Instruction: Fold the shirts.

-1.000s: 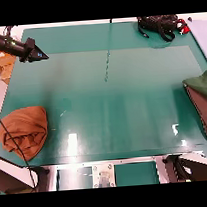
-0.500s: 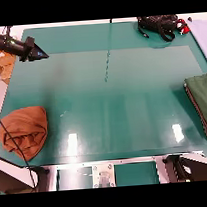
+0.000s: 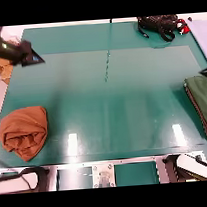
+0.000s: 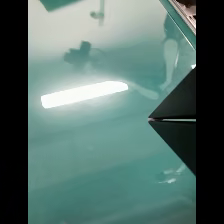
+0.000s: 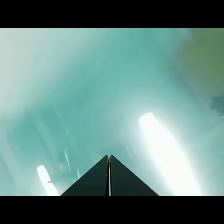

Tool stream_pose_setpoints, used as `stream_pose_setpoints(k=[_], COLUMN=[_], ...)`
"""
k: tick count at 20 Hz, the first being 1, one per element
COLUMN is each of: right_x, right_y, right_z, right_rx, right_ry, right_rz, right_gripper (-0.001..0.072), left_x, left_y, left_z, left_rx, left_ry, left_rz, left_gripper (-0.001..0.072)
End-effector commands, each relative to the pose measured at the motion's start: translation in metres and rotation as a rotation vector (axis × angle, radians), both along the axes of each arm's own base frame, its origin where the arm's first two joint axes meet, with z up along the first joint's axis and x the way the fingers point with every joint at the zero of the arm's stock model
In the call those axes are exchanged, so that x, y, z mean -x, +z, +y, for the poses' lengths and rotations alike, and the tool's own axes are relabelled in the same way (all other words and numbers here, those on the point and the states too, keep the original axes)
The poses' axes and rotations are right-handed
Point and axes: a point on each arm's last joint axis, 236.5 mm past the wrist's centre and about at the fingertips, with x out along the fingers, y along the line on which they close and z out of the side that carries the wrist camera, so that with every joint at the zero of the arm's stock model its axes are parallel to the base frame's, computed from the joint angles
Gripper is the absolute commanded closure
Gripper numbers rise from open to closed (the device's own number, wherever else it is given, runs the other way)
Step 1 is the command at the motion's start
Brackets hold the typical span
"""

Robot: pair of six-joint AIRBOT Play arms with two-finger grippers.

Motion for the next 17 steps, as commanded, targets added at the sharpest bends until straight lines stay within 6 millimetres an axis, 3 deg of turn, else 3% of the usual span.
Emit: stream_pose_setpoints(k=[1,4,7,17], right_x=[0.006,0.035,0.049,0.055], right_y=[-0.021,-0.052,-0.069,-0.072], right_z=[0.098,0.145,0.167,0.175], right_rx=[0.051,0.06,0.071,0.059], right_ry=[0.284,0.398,0.462,0.487], right_rz=[-0.012,-0.003,-0.006,0.012], right_gripper=[0.0701,0.07,0.07,0.07], left_x=[0.067,0.119,0.144,0.144], left_y=[-0.037,-0.068,-0.087,-0.092], left_z=[-0.009,-0.027,-0.03,-0.028], left_rx=[-0.082,-0.065,-0.07,-0.075], left_ry=[0.018,0.037,0.039,0.046], left_rz=[0.032,0.079,0.111,0.111], left_gripper=[0.0692,0.0691,0.069,0.0688])
